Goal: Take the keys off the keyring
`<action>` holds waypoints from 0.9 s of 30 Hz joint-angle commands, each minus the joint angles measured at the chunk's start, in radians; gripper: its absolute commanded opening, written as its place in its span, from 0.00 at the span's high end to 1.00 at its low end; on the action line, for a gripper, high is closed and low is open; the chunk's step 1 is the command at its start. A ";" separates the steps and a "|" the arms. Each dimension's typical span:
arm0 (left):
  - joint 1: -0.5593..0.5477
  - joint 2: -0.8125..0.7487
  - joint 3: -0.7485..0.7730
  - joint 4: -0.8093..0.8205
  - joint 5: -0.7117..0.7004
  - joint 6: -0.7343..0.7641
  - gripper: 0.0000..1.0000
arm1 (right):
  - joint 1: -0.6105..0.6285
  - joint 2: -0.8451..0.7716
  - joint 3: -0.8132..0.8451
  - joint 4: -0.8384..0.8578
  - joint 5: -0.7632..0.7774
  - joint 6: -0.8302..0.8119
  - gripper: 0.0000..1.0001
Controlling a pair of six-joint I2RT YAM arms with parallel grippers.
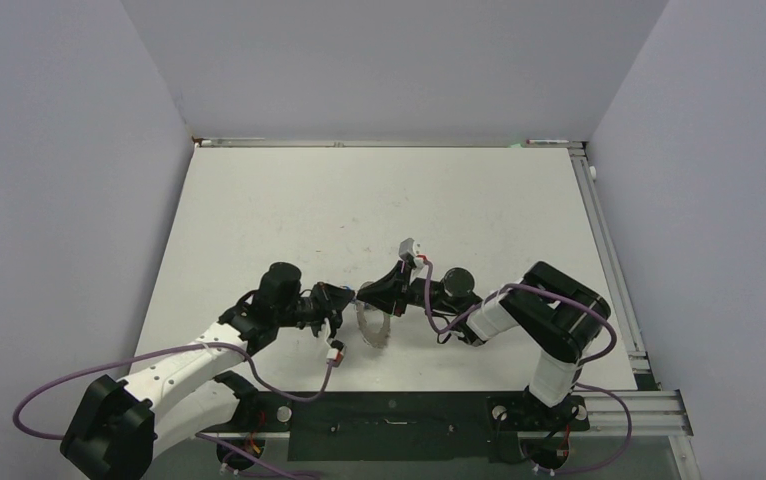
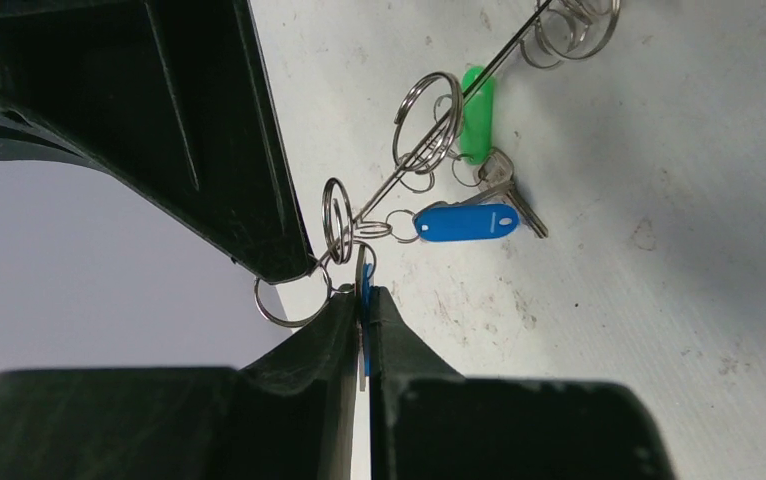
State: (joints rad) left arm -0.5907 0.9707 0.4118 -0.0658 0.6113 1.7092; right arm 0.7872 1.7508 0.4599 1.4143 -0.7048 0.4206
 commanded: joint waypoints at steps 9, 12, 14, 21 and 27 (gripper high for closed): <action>-0.063 0.004 0.004 0.159 0.037 -0.108 1.00 | 0.022 0.018 0.036 0.133 0.023 0.121 0.95; -0.037 -0.014 0.031 0.142 0.020 -0.157 1.00 | -0.017 -0.008 0.019 0.078 -0.018 0.106 0.91; -0.015 -0.023 0.042 0.138 0.028 -0.150 1.00 | -0.035 -0.031 0.010 0.040 -0.057 0.072 0.78; 0.012 -0.040 0.069 0.101 0.051 -0.102 1.00 | -0.102 -0.088 0.006 -0.033 -0.135 0.020 0.60; 0.019 -0.046 0.083 0.068 0.055 -0.072 1.00 | -0.124 -0.126 0.030 -0.124 -0.214 -0.046 0.58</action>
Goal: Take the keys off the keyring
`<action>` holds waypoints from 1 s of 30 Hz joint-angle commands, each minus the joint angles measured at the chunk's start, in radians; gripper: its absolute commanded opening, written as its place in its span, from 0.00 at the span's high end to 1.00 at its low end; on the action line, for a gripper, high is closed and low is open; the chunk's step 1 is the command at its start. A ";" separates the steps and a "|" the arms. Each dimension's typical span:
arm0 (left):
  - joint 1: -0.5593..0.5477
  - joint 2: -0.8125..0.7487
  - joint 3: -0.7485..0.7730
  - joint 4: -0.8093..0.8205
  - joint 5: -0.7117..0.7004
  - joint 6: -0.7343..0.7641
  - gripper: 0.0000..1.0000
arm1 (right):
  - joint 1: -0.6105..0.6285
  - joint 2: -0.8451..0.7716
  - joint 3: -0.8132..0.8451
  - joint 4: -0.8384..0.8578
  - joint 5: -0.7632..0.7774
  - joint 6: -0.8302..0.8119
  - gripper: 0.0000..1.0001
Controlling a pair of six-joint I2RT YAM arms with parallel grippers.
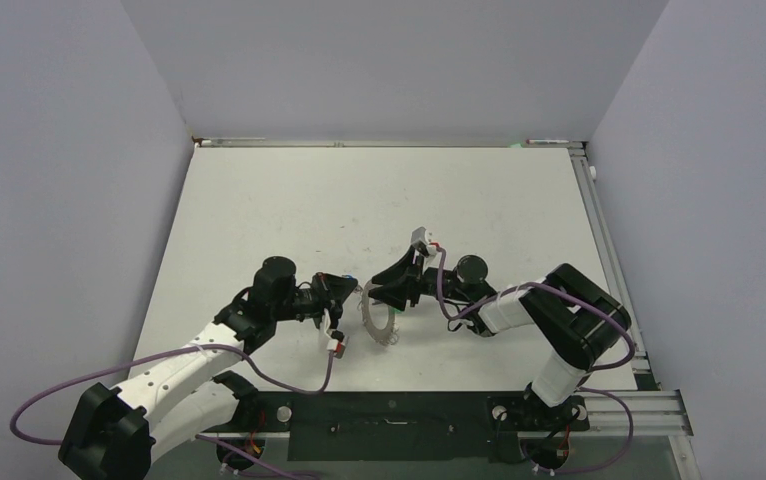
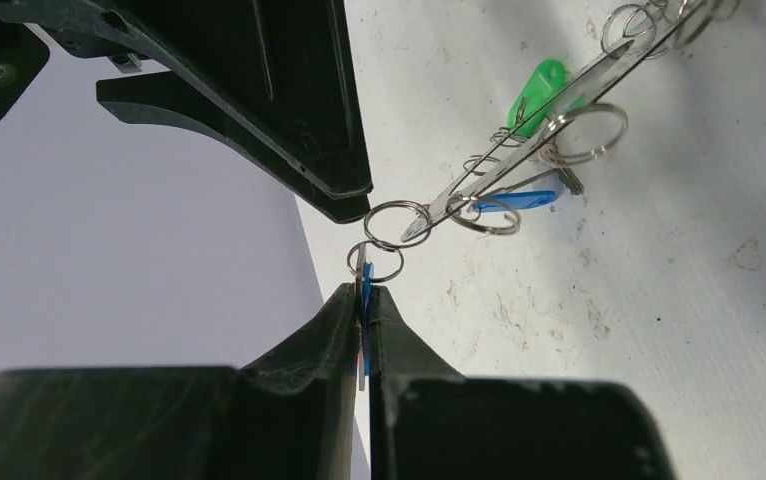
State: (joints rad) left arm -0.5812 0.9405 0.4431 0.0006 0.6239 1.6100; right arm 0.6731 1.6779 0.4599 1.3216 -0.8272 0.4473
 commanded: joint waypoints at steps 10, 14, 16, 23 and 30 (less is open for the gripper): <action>0.023 -0.023 0.075 -0.055 0.053 0.055 1.00 | -0.026 -0.071 0.150 -0.246 -0.188 -0.204 0.59; 0.023 -0.022 0.077 -0.065 0.060 0.076 1.00 | -0.029 -0.070 0.212 -0.376 -0.212 -0.295 0.60; 0.024 -0.019 0.081 -0.066 0.061 0.078 1.00 | -0.028 -0.067 0.250 -0.472 -0.230 -0.368 0.61; 0.027 -0.016 0.088 -0.071 0.061 0.087 1.00 | -0.025 -0.064 0.359 -0.856 -0.258 -0.655 0.71; 0.030 -0.010 0.085 -0.071 0.056 0.088 1.00 | -0.017 -0.067 0.392 -0.899 -0.277 -0.683 0.91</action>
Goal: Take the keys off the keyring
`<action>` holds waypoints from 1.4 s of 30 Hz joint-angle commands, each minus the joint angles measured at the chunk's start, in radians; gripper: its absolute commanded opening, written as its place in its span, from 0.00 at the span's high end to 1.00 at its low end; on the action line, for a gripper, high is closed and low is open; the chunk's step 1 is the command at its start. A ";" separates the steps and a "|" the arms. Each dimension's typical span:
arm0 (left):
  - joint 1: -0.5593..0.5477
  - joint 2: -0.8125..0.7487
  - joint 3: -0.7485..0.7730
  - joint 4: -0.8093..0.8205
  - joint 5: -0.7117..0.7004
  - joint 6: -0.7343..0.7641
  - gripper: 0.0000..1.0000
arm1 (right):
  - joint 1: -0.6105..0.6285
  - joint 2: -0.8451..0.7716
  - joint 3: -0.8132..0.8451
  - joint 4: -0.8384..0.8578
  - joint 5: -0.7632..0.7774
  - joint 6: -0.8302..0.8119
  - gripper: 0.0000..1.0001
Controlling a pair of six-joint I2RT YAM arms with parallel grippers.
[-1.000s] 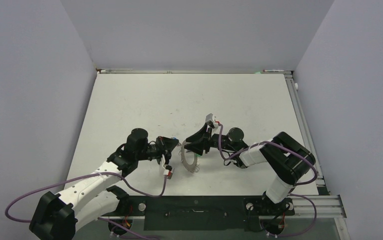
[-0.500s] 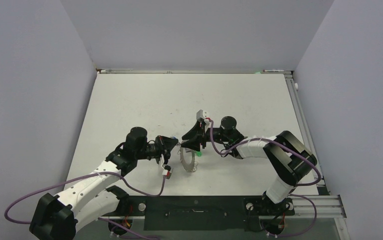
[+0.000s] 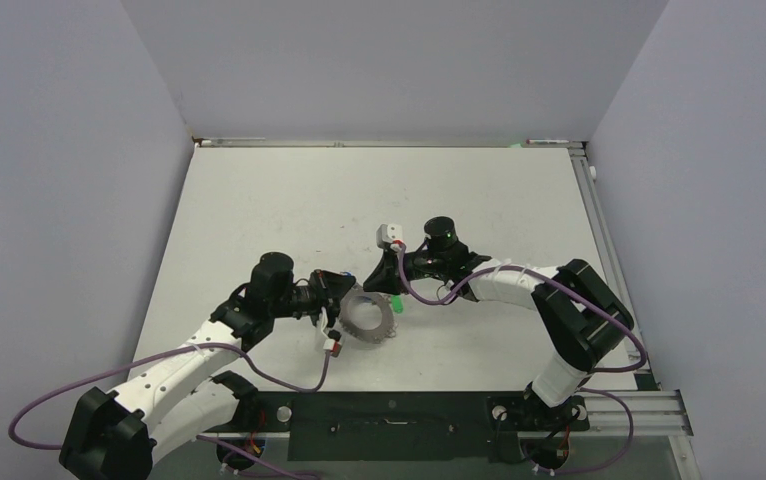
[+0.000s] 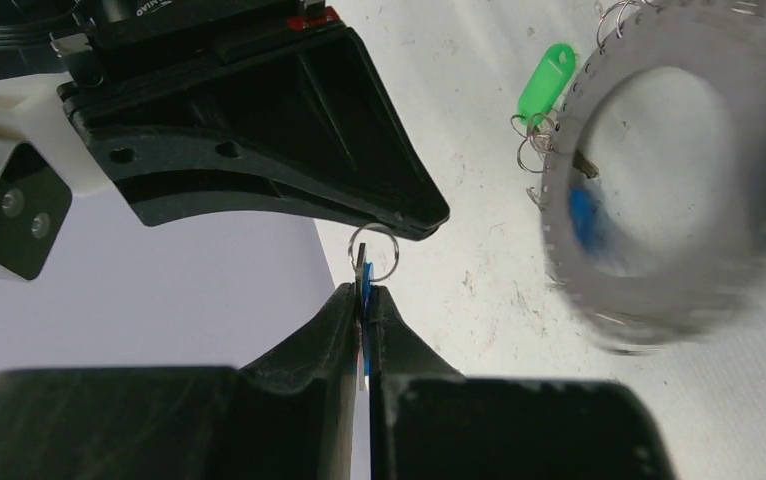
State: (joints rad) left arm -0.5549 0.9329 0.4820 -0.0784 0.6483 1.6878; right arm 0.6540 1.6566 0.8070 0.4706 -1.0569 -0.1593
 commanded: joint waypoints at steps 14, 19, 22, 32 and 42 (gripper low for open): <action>0.068 -0.036 0.034 -0.082 -0.030 -0.067 1.00 | -0.005 -0.069 0.012 -0.051 -0.003 -0.030 0.81; 0.098 -0.034 0.111 -0.191 -0.114 -0.318 1.00 | -0.054 -0.099 0.012 -0.084 0.023 0.006 0.64; 0.113 -0.007 0.169 -0.246 -0.181 -0.488 1.00 | -0.102 -0.122 0.010 -0.073 0.032 0.056 0.51; 0.311 0.133 0.392 -0.452 -0.262 -0.956 1.00 | -0.246 -0.178 0.077 -0.221 0.147 0.097 0.13; 0.667 0.558 0.702 -0.757 -0.161 -1.273 1.00 | -0.327 -0.202 0.137 -0.393 0.245 0.023 0.10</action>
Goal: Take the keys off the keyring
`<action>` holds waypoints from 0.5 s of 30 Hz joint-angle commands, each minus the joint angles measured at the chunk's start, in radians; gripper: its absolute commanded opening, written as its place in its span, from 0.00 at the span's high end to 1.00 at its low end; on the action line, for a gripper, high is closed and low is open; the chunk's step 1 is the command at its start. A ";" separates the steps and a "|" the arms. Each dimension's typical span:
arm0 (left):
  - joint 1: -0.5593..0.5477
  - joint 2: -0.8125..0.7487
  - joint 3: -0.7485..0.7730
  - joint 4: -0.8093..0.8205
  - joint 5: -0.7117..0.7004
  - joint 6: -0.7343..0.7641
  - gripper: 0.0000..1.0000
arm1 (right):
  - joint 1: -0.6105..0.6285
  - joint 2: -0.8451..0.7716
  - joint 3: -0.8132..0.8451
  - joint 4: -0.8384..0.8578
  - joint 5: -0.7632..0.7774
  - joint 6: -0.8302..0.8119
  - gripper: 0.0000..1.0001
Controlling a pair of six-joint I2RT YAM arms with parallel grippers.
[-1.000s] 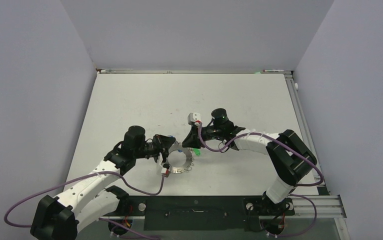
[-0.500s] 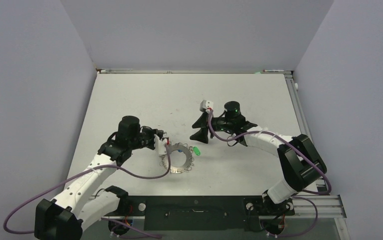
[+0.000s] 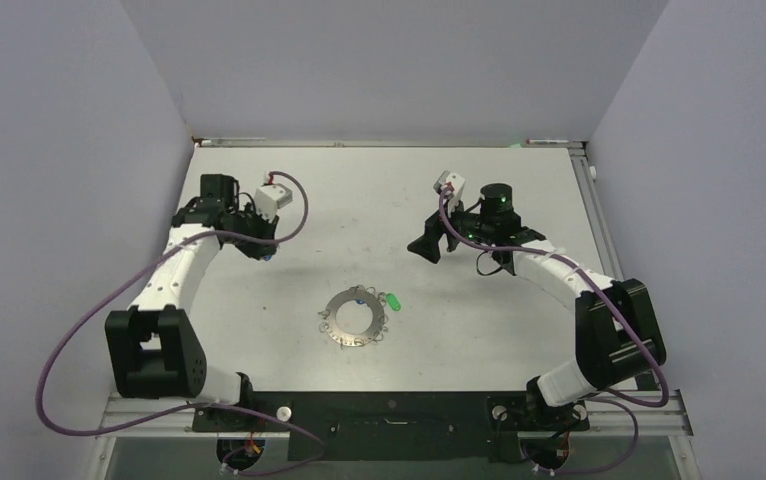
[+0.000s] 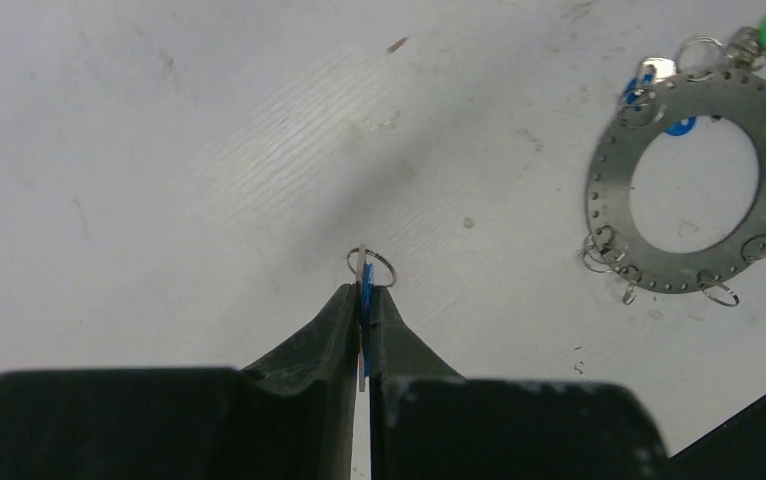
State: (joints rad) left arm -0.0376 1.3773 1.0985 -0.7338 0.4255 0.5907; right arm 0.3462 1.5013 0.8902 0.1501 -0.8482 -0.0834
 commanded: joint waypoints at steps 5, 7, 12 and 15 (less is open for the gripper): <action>0.294 0.270 0.129 -0.039 0.103 -0.217 1.00 | -0.021 -0.062 0.055 -0.107 0.076 -0.087 0.10; 0.330 0.306 0.132 -0.010 0.113 -0.230 1.00 | -0.022 -0.070 0.041 -0.097 0.085 -0.085 0.10; 0.338 0.336 0.071 0.104 0.070 -0.245 1.00 | -0.023 -0.062 0.030 -0.091 0.092 -0.082 0.10; 0.338 0.364 0.049 0.130 0.060 -0.264 1.00 | -0.023 -0.050 0.032 -0.094 0.088 -0.074 0.10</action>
State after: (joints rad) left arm 0.3023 1.7161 1.1656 -0.6956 0.4774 0.3683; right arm 0.3260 1.4754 0.9127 0.0441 -0.7677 -0.1490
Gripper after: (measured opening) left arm 0.020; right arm 0.898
